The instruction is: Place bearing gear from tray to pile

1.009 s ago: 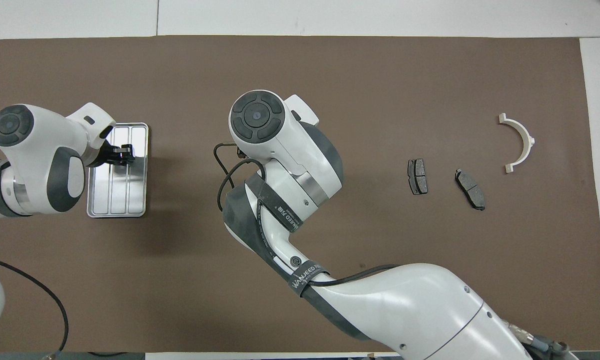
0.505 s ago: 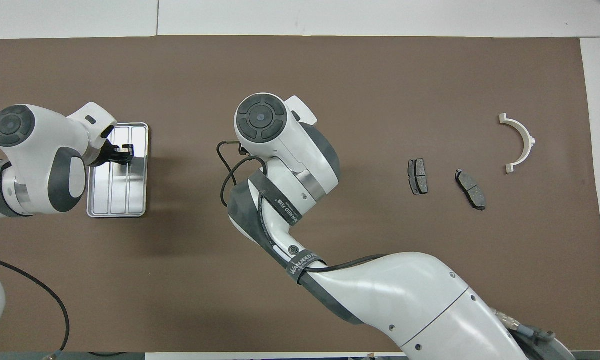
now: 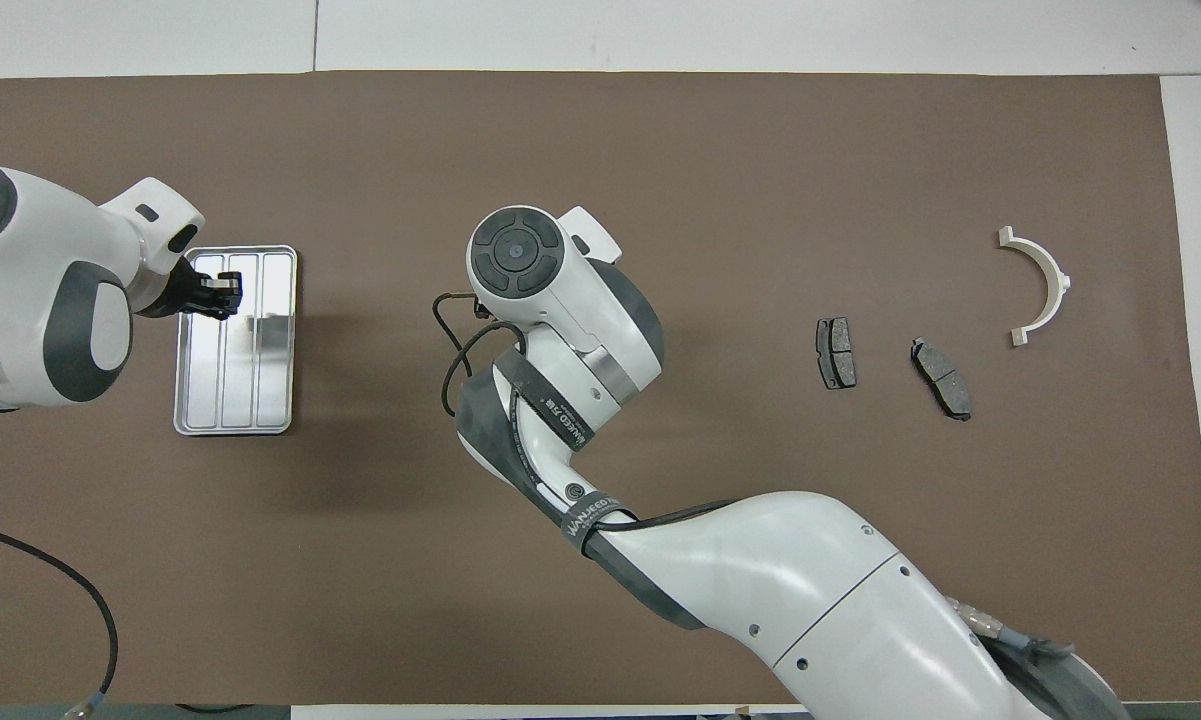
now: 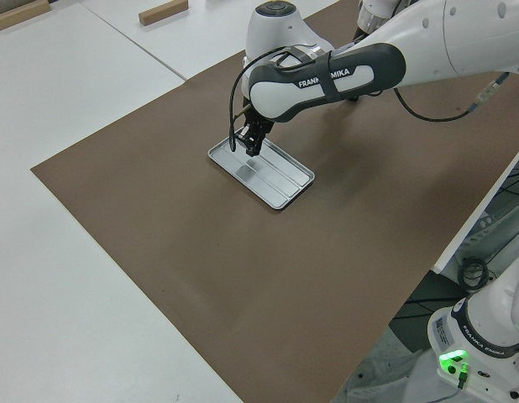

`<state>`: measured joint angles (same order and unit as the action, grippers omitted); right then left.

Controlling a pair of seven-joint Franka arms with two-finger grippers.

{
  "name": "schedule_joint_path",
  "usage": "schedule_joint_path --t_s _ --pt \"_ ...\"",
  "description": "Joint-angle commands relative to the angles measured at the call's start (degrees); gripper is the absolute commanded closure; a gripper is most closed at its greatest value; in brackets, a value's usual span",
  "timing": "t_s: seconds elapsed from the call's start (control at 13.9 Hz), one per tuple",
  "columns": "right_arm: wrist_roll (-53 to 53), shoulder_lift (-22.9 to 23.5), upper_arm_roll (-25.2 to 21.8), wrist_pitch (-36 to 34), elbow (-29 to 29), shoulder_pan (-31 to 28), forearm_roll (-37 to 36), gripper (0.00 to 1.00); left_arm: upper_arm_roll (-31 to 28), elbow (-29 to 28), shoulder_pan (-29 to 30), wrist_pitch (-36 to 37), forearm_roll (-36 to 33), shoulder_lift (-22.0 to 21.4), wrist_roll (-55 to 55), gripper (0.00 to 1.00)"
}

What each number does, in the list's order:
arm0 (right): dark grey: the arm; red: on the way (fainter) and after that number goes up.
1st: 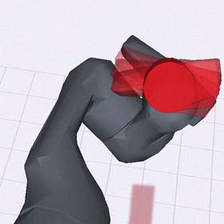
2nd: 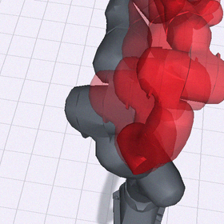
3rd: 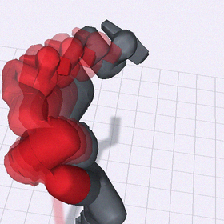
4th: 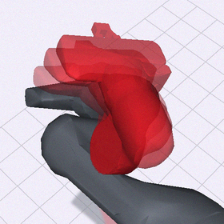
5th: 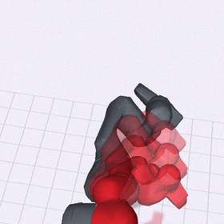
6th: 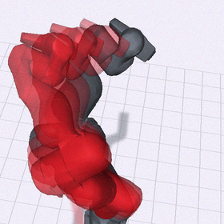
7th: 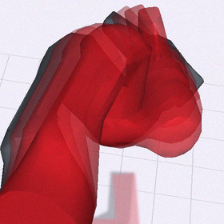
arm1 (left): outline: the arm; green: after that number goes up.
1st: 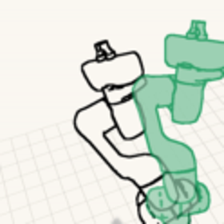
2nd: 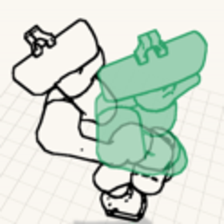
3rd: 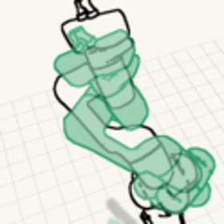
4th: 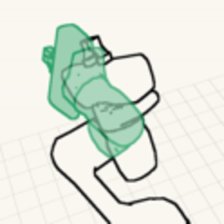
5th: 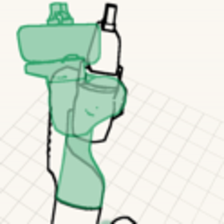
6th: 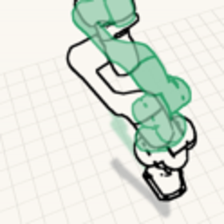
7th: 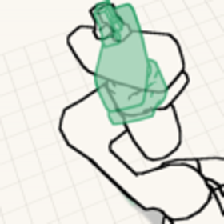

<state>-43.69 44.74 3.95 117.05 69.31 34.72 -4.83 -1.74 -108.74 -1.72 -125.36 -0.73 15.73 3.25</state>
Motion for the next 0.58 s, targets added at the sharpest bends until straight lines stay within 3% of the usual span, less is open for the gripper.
schedule_joint_path --t_s 0.0,0.5 --pt "0.71 -0.53 0.18 1.16 1.87 -0.01 0.52 0.0 0.33 -0.16 1.45 5.38 0.03 -4.82 0.44 1.0" --pt "0.8 -2.81 0.88 4.93 9.25 -0.18 0.79 0.01 0.24 1.85 1.9 11.62 0.03 -8.6 1.5 1.0"
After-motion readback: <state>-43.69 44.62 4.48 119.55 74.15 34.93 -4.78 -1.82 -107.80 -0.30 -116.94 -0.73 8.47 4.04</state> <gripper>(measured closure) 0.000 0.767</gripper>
